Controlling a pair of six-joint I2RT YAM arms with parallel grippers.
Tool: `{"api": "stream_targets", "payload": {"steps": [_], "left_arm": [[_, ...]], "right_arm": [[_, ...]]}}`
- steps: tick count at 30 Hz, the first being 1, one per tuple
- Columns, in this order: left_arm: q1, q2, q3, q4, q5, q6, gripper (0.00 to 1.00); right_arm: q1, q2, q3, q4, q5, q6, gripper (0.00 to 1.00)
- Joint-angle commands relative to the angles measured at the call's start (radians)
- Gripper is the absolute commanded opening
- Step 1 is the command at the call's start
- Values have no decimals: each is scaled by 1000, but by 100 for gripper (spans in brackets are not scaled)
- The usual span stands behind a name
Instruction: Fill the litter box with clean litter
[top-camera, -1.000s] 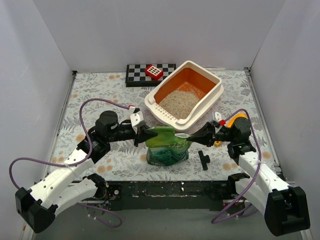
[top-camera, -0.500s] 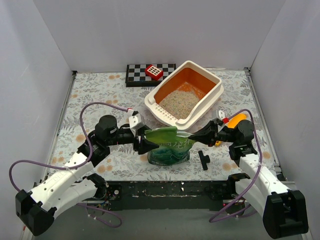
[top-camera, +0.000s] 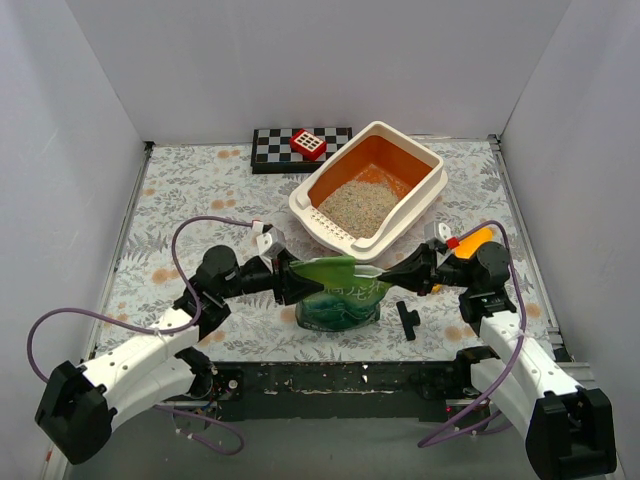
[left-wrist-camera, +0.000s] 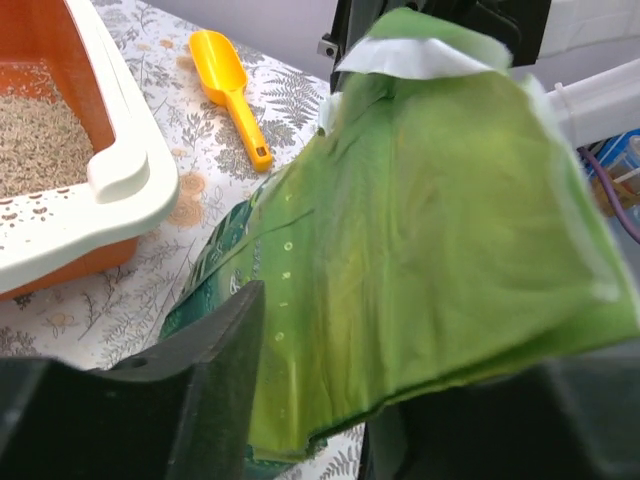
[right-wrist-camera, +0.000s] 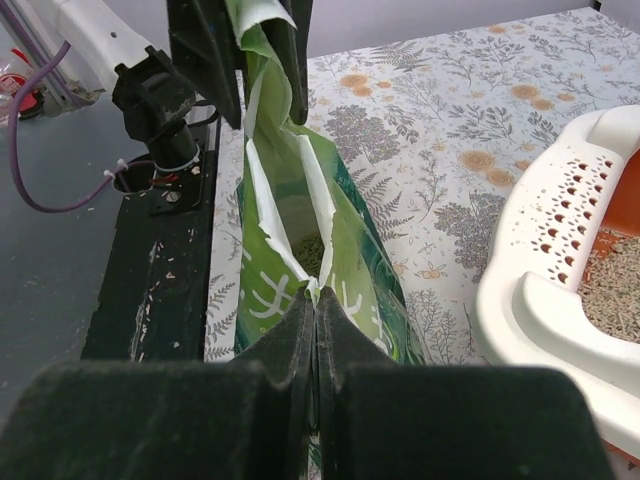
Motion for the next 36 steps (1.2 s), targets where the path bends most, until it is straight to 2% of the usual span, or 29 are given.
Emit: {"api": "stream_targets", "payload": {"steps": [1, 2, 3, 4, 10, 13, 20, 22, 23, 26, 32, 36], "left_arm": [[4, 62, 20, 127, -2, -38, 31], [4, 76, 22, 141, -2, -42, 22], [6, 86, 23, 154, -2, -48, 7], [6, 97, 26, 167, 4, -53, 0], [12, 146, 97, 92, 71, -67, 0], [24, 142, 126, 38, 99, -82, 0], [90, 131, 256, -328, 157, -61, 0], [104, 96, 252, -388, 174, -88, 0], [106, 71, 244, -414, 179, -103, 0], [107, 28, 203, -398, 218, -215, 0], [109, -22, 100, -281, 274, -505, 0], [109, -58, 60, -269, 294, -611, 0]], "right_arm": [[-8, -41, 0, 90, 11, 30, 1], [-6, -41, -1, 90, 10, 32, 1], [-8, -42, -3, 90, 13, 42, 1], [-8, -44, -4, 92, 19, 53, 1], [-9, -67, -18, 119, 43, 153, 1], [-8, -73, -13, 75, 40, 171, 1], [-9, -39, 10, 23, 19, 424, 1], [-9, -71, 23, -60, 57, 450, 1], [-9, -87, 39, -168, 78, 448, 1], [-8, -65, 68, -304, 95, 524, 1], [3, -48, 43, -281, 40, 757, 1], [27, -61, 25, -408, 43, 789, 1]]}}
